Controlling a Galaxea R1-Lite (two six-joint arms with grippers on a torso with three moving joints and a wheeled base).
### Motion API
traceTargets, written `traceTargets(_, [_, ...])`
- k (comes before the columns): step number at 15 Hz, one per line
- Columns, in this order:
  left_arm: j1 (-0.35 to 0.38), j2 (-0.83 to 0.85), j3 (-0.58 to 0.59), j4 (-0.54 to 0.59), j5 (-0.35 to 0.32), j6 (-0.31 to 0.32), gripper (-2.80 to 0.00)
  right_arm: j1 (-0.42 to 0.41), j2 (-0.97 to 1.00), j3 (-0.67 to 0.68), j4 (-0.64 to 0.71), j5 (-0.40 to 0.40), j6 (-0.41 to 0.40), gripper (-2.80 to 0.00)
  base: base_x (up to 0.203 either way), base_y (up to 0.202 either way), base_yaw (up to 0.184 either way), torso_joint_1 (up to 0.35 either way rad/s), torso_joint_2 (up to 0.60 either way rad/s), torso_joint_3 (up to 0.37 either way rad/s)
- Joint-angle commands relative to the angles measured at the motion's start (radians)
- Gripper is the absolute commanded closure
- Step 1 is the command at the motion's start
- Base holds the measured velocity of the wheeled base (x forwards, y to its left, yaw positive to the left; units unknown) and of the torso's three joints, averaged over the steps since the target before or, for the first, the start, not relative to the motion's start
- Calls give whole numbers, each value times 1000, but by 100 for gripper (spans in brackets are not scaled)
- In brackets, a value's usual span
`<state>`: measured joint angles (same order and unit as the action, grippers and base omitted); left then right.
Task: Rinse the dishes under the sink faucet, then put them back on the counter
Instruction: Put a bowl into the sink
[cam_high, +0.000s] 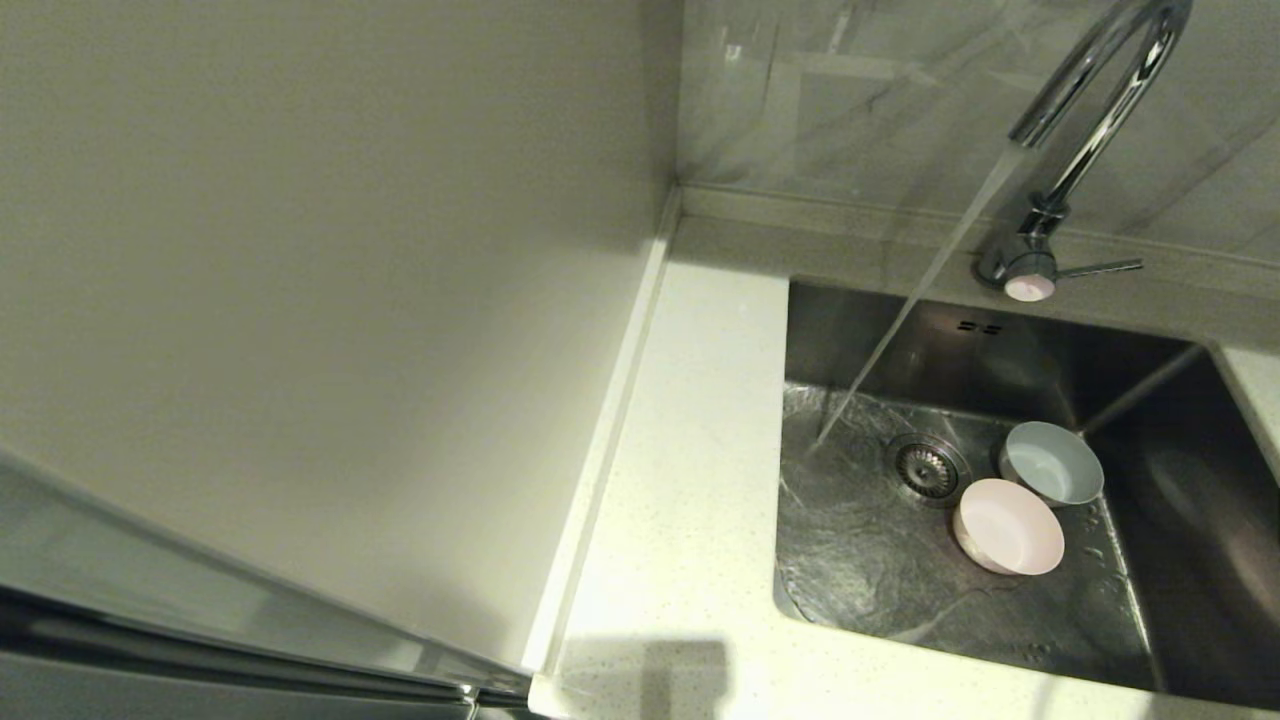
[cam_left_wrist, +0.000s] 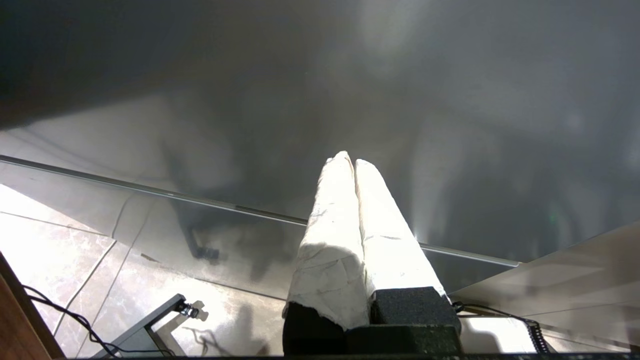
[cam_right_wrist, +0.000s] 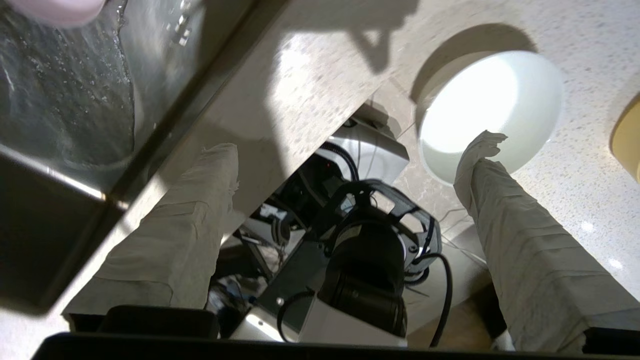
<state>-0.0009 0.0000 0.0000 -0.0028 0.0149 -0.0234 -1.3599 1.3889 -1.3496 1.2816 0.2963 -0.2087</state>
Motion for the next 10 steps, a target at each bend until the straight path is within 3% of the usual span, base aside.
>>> traceTargets(1, [1,-4,0,0,0,0,0,-57,28,28,-33,4,-1,-280,0,0,0,0,0,0])
traceTargets(6, [-1,-3,0,0,0,-1,0,-184,52,122,-71,-1,-27,-280,0,0,0,0,0,0])
traceTargets(10, [1,-3,0,0,0,0,0,-242,103,178,-71,-27,-75,-280,0,0,0,0,0,0])
